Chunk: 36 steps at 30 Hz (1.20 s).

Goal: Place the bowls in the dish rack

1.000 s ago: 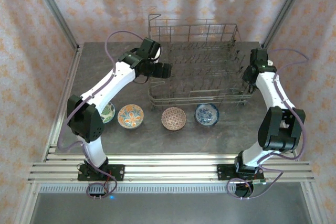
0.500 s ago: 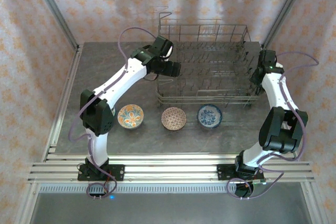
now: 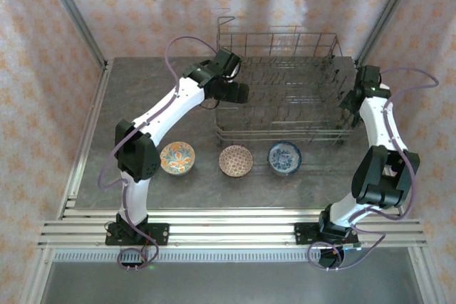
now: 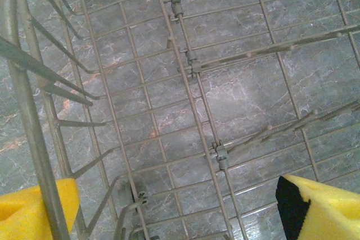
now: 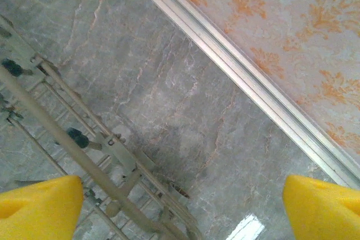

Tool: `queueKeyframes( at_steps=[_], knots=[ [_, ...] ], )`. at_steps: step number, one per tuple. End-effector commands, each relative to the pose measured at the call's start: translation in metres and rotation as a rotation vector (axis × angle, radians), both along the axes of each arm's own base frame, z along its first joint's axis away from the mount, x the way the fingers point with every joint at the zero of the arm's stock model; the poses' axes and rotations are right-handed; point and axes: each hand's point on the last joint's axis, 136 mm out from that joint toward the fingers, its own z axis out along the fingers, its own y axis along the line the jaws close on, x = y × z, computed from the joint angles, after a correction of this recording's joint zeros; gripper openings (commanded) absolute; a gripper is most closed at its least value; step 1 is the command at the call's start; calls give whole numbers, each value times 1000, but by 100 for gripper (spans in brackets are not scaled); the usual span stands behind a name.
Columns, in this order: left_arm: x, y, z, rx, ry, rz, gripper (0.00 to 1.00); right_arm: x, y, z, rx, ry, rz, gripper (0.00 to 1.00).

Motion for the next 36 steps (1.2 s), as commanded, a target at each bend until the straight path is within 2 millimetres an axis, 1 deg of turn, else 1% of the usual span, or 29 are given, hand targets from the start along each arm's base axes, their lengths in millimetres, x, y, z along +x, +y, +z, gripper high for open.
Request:
queueKeyframes(
  at_steps=[1,5,8,15,19,23,27,30,32,36],
  knots=[
    [-8,-38,9,-66,-10,-77,88,-3,-9,21,-46,1,-16,93],
    [-9,-46,8,-76,-12,-86,89,-4,-6,42,-45,-45,2,93],
    [-9,-52,6,-75,-8,-94,89,-6,-1,47,-34,-53,22,92],
    [-9,-70,-2,-73,11,-122,89,-15,9,37,15,-33,51,91],
    [-13,-85,-2,-79,13,-150,89,-21,17,31,52,-20,65,90],
    [-15,-94,-7,-80,19,-162,89,-26,23,34,75,-39,77,89],
    [-10,-99,-9,-80,24,-161,89,-31,29,36,92,-45,93,89],
    [-9,-101,-8,-77,34,-163,89,-36,33,33,115,-33,99,89],
    [-9,-98,-3,-74,27,-152,91,-39,36,34,128,-34,104,89],
    [-12,-92,20,-99,-15,-137,92,-47,44,37,155,-42,118,89]
  ],
)
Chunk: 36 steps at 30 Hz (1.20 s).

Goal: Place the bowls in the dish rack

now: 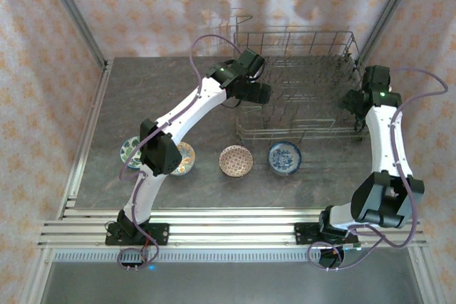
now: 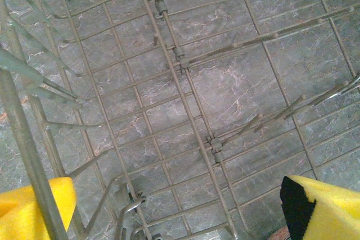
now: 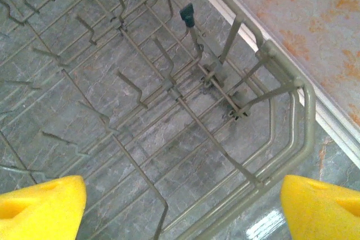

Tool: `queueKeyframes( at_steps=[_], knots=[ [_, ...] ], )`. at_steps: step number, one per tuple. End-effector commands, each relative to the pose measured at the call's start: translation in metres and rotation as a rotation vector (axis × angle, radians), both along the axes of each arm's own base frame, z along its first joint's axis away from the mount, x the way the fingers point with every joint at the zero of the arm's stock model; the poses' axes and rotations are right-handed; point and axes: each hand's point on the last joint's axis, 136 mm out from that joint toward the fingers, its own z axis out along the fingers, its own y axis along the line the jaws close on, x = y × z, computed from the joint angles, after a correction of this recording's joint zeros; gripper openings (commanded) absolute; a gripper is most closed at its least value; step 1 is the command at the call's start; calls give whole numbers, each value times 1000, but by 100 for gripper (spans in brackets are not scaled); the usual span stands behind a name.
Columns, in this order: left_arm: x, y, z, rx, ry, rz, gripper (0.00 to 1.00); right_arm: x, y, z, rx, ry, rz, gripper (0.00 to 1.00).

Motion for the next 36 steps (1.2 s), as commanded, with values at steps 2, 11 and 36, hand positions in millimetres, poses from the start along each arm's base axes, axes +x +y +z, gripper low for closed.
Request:
queueKeyframes(
  at_steps=[2,11,36],
  knots=[
    [-21,-19,31,-81,-24,-69,93,-21,15,4,47,19,25,88],
    [-39,20,71,-117,-69,2,95,-37,46,17,54,0,85,87],
    [-126,105,27,-144,43,49,94,-107,157,0,138,-16,414,66]
  ],
)
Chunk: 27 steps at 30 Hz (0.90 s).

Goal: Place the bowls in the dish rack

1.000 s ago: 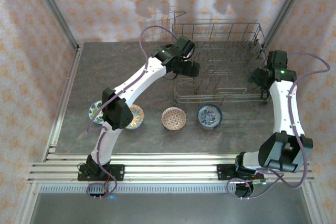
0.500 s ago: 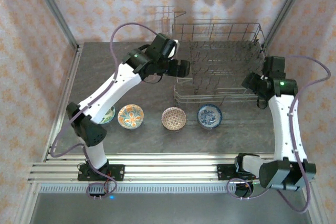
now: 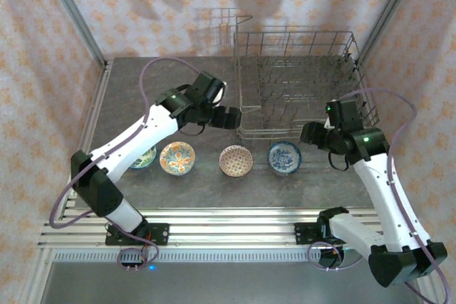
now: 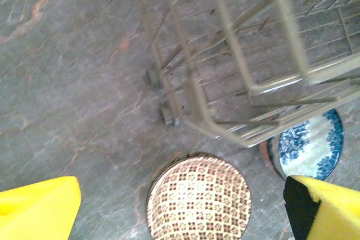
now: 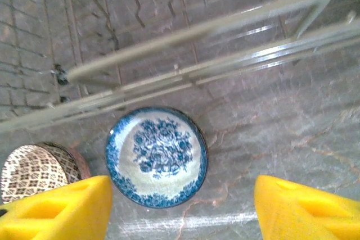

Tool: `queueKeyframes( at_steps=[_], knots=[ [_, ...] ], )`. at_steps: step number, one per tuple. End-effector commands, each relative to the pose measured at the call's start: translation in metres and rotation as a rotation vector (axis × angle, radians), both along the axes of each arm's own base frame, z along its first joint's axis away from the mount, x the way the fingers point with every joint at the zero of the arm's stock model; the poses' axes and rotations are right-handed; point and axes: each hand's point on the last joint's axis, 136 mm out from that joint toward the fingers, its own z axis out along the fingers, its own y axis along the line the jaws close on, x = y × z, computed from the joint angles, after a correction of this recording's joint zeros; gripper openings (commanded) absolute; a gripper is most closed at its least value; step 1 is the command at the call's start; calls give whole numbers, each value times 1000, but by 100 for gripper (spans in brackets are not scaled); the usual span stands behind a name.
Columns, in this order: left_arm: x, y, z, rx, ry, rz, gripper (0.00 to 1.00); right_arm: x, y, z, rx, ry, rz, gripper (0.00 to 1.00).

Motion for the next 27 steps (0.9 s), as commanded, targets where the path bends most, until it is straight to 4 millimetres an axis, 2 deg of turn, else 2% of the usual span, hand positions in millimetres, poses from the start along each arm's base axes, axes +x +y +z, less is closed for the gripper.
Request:
queueKeyframes(
  at_steps=[1,7,10,14,22,27],
  knots=[
    [-5,14,7,-52,-24,32,94,-5,-3,-15,-42,16,-60,66],
    [-13,28,-8,-38,5,36,94,-2,6,-55,-86,55,-89,63],
    [-14,31,-18,-28,29,34,93,1,0,-73,-131,63,-128,59],
    [-14,31,-25,-12,44,23,93,4,-4,-85,-163,57,-140,59],
    [-14,29,-32,4,62,3,93,12,14,-127,-115,80,-65,58],
    [-16,28,-34,-2,65,-4,93,15,11,-137,-130,54,-67,57]
  ],
)
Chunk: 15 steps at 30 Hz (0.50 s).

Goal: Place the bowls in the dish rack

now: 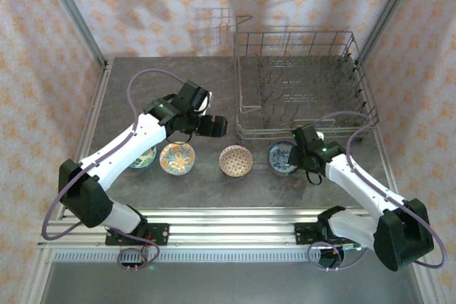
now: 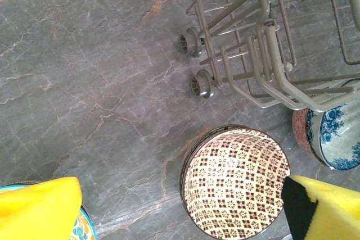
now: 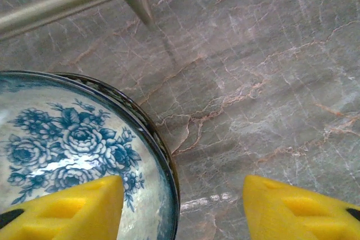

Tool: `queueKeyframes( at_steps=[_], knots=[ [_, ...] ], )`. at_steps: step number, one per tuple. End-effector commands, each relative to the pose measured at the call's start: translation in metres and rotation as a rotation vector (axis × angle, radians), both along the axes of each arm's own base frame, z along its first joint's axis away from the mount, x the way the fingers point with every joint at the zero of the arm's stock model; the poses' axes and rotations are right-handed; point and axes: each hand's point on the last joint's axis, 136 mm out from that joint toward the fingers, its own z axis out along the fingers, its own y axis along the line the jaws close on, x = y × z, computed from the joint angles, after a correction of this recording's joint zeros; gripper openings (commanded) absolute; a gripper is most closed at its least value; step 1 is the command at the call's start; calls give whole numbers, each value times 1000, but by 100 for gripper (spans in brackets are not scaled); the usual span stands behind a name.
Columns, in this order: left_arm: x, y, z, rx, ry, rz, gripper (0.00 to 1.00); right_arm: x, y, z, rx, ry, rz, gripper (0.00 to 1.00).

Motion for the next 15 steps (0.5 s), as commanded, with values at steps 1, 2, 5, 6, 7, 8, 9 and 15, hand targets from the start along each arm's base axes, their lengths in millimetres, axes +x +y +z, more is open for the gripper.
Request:
queueKeyframes(
  at_steps=[1,2,5,6,7,8,9,15],
  knots=[
    [1,-1,-4,-4,1,-20,93,15,3,3,-4,-71,9,56],
    [0,-1,-4,-4,3,-19,93,15,3,0,-6,-64,12,56],
    [-1,-1,-5,-7,6,-19,93,14,7,-11,1,-36,30,54],
    [-1,-1,-5,-8,5,-19,93,15,9,-15,5,-30,36,53],
    [-2,0,-5,-8,6,-18,93,15,10,-18,6,-29,41,52],
    [-2,0,-5,-7,6,-17,93,15,11,-20,6,-29,51,51],
    [-3,1,-6,-8,6,-15,93,16,12,-22,7,-29,59,50],
    [-5,2,-3,-13,3,-13,93,17,25,-22,58,-33,118,41]
  ],
)
